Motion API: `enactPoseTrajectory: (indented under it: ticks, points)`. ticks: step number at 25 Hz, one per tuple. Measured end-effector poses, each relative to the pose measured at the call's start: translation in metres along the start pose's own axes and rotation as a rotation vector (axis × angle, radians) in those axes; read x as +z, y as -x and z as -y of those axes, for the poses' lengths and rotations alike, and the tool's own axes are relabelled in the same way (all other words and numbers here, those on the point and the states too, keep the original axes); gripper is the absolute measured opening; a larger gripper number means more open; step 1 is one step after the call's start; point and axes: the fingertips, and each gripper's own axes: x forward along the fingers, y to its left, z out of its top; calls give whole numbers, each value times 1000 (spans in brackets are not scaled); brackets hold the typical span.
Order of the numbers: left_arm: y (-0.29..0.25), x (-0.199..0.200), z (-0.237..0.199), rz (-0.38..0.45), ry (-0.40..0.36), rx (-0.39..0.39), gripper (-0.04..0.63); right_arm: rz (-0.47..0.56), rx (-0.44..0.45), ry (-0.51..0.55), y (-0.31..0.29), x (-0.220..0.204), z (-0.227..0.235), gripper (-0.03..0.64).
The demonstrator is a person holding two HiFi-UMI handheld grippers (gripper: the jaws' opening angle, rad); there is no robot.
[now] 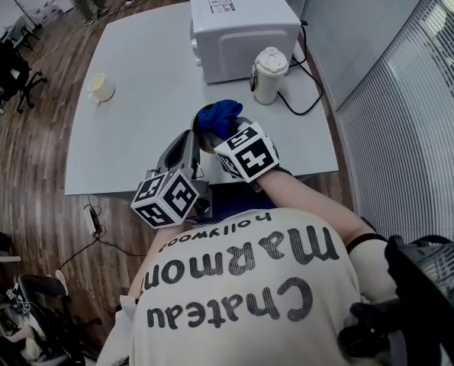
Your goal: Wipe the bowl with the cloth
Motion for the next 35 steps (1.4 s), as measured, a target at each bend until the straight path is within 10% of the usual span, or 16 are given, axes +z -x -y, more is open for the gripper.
enactPoseTrajectory:
  ticks: [22, 35]
  points:
    - [-10, -1, -13, 8, 123, 7, 14, 188, -53, -162, 25, 28, 29, 64]
    - [-11, -11, -13, -15, 131, 12, 14, 182, 230, -223, 12, 21, -23, 64]
